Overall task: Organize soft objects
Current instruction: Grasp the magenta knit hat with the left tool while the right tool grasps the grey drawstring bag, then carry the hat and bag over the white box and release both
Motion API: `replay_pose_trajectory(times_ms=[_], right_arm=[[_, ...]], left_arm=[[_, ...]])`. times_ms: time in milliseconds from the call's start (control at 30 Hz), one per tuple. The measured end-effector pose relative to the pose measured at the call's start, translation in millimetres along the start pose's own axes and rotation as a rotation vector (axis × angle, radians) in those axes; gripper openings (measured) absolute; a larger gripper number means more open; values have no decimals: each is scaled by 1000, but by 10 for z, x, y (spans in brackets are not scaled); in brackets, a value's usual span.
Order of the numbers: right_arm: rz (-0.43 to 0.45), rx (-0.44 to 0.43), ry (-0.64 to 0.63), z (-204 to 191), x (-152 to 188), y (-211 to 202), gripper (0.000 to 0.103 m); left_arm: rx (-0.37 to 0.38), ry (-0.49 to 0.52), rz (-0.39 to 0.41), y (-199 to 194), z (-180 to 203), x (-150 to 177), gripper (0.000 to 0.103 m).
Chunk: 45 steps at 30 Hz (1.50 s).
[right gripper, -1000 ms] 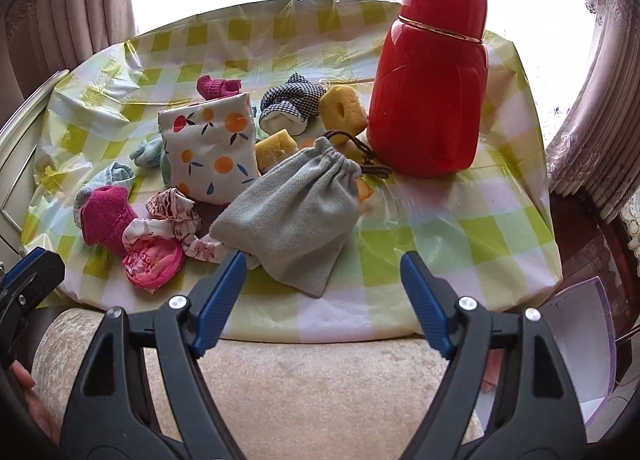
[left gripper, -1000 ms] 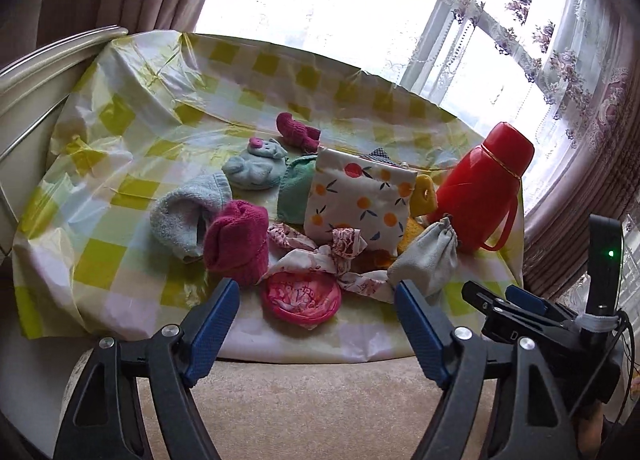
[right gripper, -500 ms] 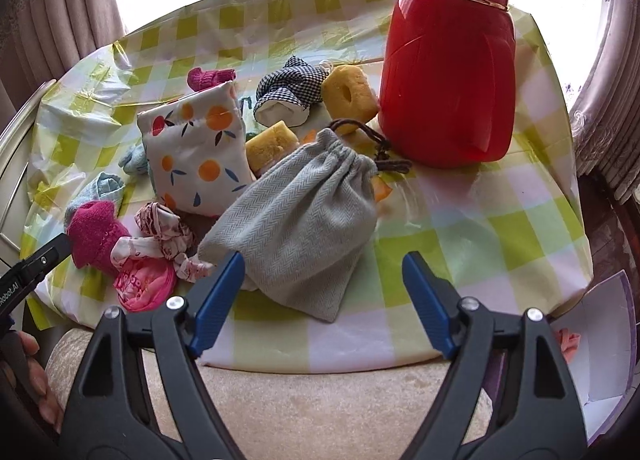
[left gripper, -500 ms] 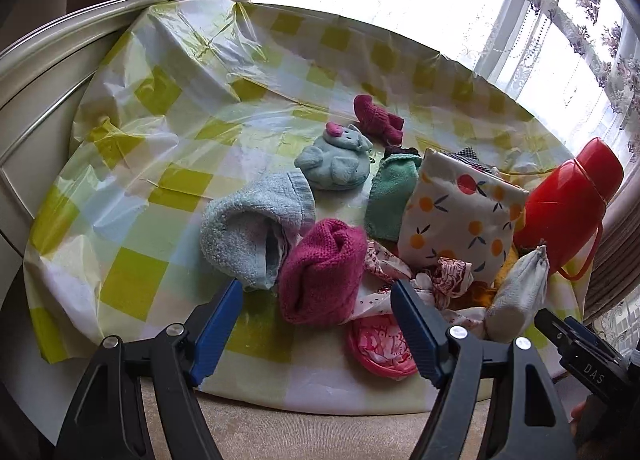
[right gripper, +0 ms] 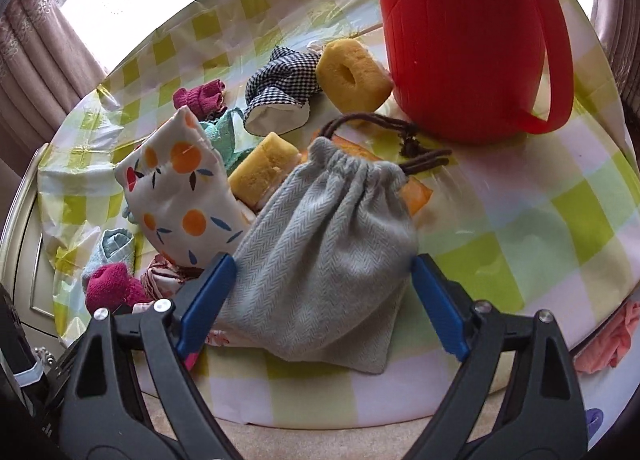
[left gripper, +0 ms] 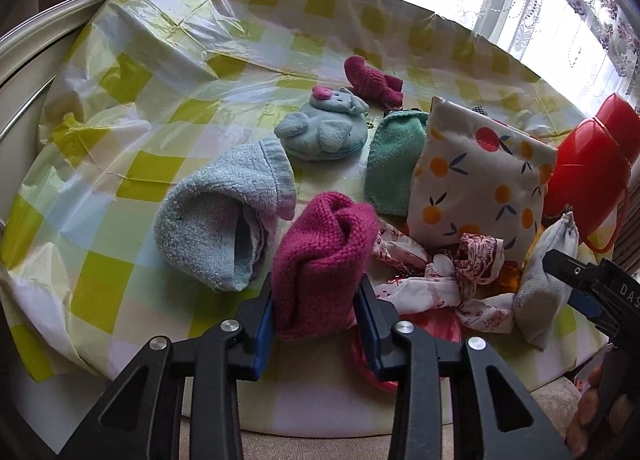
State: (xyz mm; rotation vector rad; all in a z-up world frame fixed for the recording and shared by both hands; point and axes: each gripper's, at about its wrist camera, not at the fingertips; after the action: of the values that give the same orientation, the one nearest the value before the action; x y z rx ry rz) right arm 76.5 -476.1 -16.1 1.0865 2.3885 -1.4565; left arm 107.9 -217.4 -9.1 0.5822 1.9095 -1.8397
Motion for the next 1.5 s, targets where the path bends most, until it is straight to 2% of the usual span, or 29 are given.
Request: replay_pose_trajectory(times_ms=[33,133,233,333,600,733,867,1000,1067,1267,1400,1500], right_arm=[[-5,-18,4,15,9,7,74],[15,-26,-18,-9,46,-50,53],[35,-40,-40,-37,94,-115,43],[73,-51,-46,-41,134,-232,38],[185,-93,-126,-140,257,-626,37],[222,-116,-141,-107,320,-799,37],[258,-85,-172,-100,388,-961,37],[264,-55,-186,-58,441,-1107,37],[271,-33,-189,-1,463,-1206,37],[287,41,-135,343,468,-1549,37],[302,118,-95,644,493,-1786,37],[294,180,-54,889,550,-1919,37]], left_arm=[[1,-2,7,-14,-2,8,31],[-1,-3,42,-91,0,43,28],[-3,-13,83,-188,-22,63,27],[-9,-26,135,-314,-53,89,26],[-23,-4,314,-746,19,146,26],[-27,-3,356,-896,44,157,26],[-2,12,379,-1027,115,183,26],[79,-4,370,-1189,186,208,26],[151,-4,353,-1266,297,239,26],[346,88,309,-1506,828,384,26],[465,141,242,-1606,1155,485,26],[517,191,189,-1628,1409,601,26]])
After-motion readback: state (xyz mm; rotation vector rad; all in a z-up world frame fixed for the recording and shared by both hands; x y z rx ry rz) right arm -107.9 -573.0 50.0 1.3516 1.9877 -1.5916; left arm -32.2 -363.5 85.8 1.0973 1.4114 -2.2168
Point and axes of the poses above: each gripper's, at about its wrist camera, not at the fingertips, and y roughly the way its jaws point, z to its right, x to its underside, and after that the axes turned 12 degrees about -x, right-handed
